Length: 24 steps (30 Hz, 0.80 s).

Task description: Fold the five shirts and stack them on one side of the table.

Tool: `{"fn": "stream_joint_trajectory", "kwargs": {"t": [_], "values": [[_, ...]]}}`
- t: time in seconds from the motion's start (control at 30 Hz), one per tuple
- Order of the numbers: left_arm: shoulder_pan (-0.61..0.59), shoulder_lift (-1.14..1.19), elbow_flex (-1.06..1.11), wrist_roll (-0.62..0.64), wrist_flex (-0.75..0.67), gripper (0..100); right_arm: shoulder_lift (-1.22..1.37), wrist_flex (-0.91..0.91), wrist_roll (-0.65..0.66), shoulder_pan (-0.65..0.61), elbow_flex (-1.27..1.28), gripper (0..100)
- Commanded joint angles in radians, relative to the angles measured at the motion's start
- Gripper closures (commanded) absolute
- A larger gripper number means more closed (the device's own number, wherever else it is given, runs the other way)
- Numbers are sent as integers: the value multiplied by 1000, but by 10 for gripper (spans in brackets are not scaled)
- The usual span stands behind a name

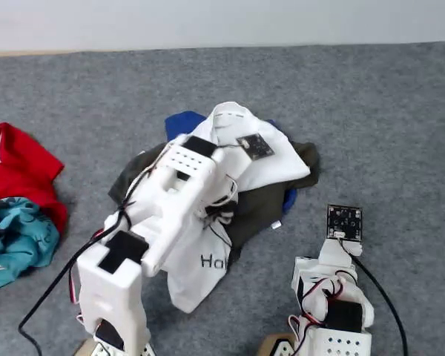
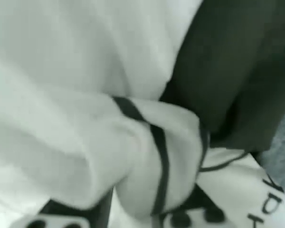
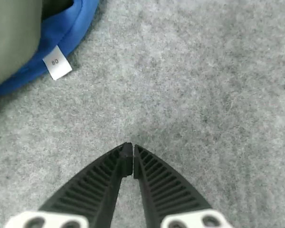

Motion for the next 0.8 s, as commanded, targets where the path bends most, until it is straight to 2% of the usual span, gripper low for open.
{"fn": "stream_joint_trajectory", "kwargs": {"t": [0.0, 0.13, 0.37, 0.57, 0.77], "values": [[-74, -163, -88, 0, 54, 997, -7, 8, 9, -4, 15, 990], [-196, -307, -128, 0, 100, 997, -7, 8, 9, -4, 15, 990], [-528, -523, -137, -3, 83, 997, -7, 8, 9, -4, 15, 990], [-852, -660, -140, -5, -81, 996, -7, 8, 9, -4, 15, 990], [-1119, -678, -140, -5, -229, 996, -7, 8, 9, -4, 15, 990]]}}
